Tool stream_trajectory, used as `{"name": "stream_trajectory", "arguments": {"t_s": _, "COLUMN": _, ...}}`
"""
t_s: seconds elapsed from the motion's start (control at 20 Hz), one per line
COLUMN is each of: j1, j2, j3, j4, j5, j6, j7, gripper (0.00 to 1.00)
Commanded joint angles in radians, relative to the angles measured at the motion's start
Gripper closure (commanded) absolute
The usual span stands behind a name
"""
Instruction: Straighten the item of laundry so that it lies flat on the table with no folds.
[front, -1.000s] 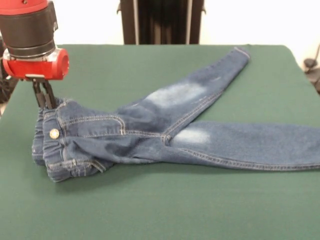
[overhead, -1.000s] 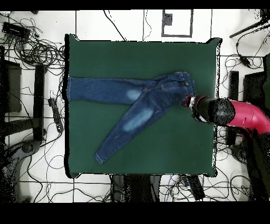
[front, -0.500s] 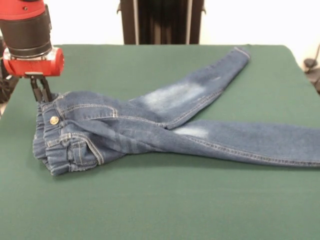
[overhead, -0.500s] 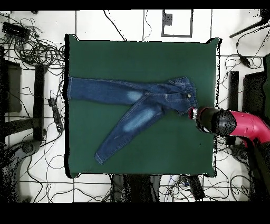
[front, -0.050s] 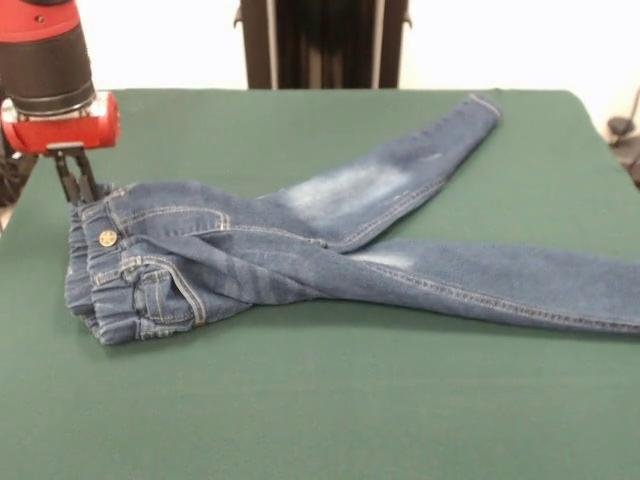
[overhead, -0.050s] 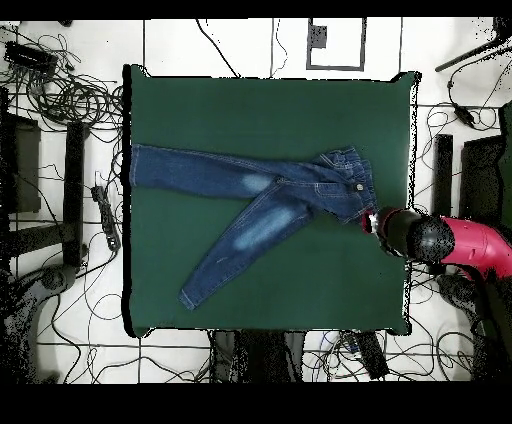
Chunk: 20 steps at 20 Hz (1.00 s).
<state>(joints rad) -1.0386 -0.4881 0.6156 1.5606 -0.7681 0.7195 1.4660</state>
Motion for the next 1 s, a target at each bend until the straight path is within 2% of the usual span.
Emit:
{"name": "stream_trajectory", "arguments": {"t_s": 0.05, "j1": -0.004, "j2": 0.040, "j3": 0.087, "j4": 0.006, "j5": 0.001, "j6": 0.216, "j7": -0.479, "gripper": 1.00}}
{"name": "stream_trajectory", "arguments": {"t_s": 0.3, "j1": -0.009, "j2": 0.024, "j3": 0.092, "j4": -0.056, "j5": 0.034, "j6": 0.286, "j7": -0.551, "gripper": 1.00}}
{"name": "stream_trajectory", "arguments": {"t_s": 0.6, "j1": -0.029, "j2": 0.036, "j3": 0.091, "j4": -0.073, "j5": 0.034, "j6": 0.279, "j7": -0.599, "gripper": 1.00}}
{"name": "stream_trajectory", "arguments": {"t_s": 0.85, "j1": -0.024, "j2": 0.041, "j3": 0.077, "j4": -0.049, "j5": 0.031, "j6": 0.236, "j7": -0.559, "gripper": 1.00}}
{"name": "stream_trajectory", "arguments": {"t_s": 1.0, "j1": 0.000, "j2": 0.061, "j3": 0.062, "j4": -0.061, "j5": 0.026, "j6": 0.195, "j7": -0.482, "gripper": 1.00}}
